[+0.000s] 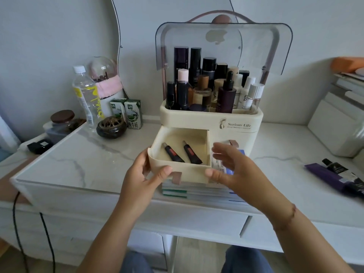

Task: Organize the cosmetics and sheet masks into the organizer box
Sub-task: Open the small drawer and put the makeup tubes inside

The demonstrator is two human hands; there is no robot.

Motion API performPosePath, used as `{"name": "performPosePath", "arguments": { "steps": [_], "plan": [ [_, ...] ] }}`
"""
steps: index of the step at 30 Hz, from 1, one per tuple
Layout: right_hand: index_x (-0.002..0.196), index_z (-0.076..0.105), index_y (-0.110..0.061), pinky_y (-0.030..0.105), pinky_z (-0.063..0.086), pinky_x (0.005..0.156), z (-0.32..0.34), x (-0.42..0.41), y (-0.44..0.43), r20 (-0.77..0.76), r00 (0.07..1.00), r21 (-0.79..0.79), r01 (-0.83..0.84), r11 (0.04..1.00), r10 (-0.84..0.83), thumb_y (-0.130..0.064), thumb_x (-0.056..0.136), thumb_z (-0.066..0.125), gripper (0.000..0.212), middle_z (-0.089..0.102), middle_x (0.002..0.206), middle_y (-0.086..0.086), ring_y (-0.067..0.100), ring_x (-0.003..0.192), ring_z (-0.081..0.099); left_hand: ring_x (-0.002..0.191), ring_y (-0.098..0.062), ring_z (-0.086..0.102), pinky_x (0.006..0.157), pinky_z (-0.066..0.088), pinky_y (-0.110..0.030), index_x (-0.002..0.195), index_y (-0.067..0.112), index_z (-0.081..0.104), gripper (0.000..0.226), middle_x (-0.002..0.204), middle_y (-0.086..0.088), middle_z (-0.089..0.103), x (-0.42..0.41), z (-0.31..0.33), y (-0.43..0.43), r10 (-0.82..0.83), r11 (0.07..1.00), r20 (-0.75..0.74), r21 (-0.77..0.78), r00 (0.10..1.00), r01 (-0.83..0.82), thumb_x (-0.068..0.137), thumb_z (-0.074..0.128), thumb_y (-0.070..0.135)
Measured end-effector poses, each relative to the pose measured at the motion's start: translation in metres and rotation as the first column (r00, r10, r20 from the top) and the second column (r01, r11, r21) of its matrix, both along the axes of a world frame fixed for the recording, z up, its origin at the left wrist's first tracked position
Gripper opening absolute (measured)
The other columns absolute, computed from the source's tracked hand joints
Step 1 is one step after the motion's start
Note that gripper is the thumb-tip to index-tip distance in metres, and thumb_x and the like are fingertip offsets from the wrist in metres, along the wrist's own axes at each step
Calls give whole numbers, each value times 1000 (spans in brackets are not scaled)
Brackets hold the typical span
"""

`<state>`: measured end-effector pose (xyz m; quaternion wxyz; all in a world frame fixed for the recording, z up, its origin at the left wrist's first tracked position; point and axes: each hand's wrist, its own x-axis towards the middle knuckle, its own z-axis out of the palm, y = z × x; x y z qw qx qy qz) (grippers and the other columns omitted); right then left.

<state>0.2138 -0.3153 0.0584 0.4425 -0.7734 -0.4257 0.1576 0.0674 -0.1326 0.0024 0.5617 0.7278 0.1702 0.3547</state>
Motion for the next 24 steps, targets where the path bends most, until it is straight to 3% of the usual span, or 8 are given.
{"name": "performPosePath", "arguments": {
  "steps": [5,8,12,15,17,20,24],
  "plan": [
    [125,57,-18,26,53,90,-11,11,19,-74,991,132,122,984,-113,-23,79,72,49,65,111,-9,4,101,64,104,-5,65,82,52,-21,115,34,60,47,111,13,70,20,9,10,25,999,-13,24,1000,-25,73,69,53],
    [113,64,-19,20,54,80,-13,23,33,62,963,122,253,960,-261,-29,82,69,33,66,102,-6,3,88,64,102,-4,65,86,53,-27,112,36,62,43,108,14,71,37,12,26,75,996,-54,42,996,-73,73,71,50],
    [93,68,-18,31,54,69,-13,31,51,159,929,121,318,940,-334,-37,83,65,21,67,81,-4,13,77,62,109,-10,61,95,50,-37,122,31,57,48,117,10,65,57,13,44,201,977,-103,97,974,-192,77,74,38],
    [85,66,-20,22,45,54,-13,35,61,184,918,108,337,935,-352,-42,82,66,22,62,71,-11,7,64,57,103,-8,63,92,51,-32,122,25,58,50,112,8,67,66,16,50,221,973,-107,91,969,-212,76,76,32],
    [83,66,-21,24,44,53,-14,37,65,197,907,92,361,928,-373,-42,82,65,22,61,70,-11,8,65,57,98,-1,62,83,50,-21,122,23,59,48,108,11,67,70,17,51,221,971,-121,115,968,-207,77,76,31],
    [82,68,-16,34,54,65,-15,39,69,184,900,86,386,919,-395,-36,85,62,20,67,72,-1,18,70,62,91,10,57,71,42,-9,121,24,61,45,103,17,64,75,17,52,254,959,-119,162,960,-234,78,75,29],
    [76,67,-15,35,54,67,-14,41,74,178,879,73,436,897,-442,-32,86,60,21,68,72,2,21,74,63,96,-3,58,71,36,-6,121,16,62,49,110,12,59,82,13,51,371,921,-95,166,924,-353,76,77,29]
  ]
}}
